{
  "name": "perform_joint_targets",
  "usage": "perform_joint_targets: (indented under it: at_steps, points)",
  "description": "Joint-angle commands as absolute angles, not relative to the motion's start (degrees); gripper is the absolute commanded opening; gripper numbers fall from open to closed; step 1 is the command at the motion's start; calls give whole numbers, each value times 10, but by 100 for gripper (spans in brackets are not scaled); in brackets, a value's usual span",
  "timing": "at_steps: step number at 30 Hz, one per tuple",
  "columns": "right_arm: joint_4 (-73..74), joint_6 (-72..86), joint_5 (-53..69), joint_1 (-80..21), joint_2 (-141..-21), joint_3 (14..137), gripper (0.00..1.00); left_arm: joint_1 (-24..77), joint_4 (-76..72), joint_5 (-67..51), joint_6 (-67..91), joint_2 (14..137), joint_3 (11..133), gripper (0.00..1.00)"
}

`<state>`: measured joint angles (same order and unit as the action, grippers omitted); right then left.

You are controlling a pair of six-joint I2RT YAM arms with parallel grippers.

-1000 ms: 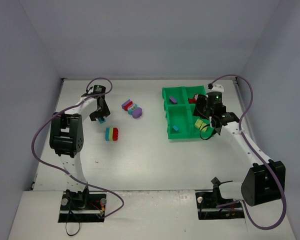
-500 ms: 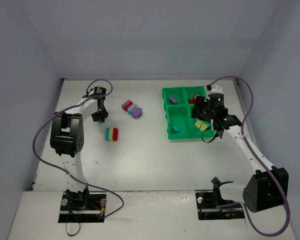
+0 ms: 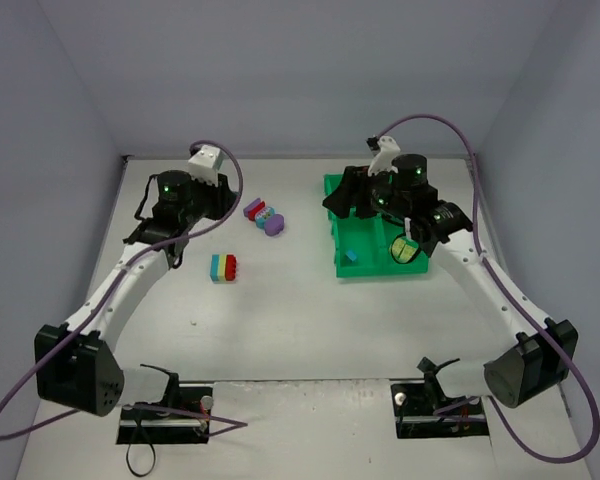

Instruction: Sort the legos into containers by color

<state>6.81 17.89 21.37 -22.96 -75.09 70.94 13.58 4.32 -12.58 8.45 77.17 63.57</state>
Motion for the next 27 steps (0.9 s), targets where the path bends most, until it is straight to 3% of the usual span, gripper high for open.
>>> perform_joint_targets:
  at_steps: [1,8,27]
  points:
    - [42,214,295,-250,-782,772,62,171,-90,-257,-51,715,605,0]
    - [41,236,343,-277,-831,844,62,228,-65,-332,-105,684,632,0]
    - [30,251,356,-316,-875,846,52,332,-46,-326,-163,706,680,0]
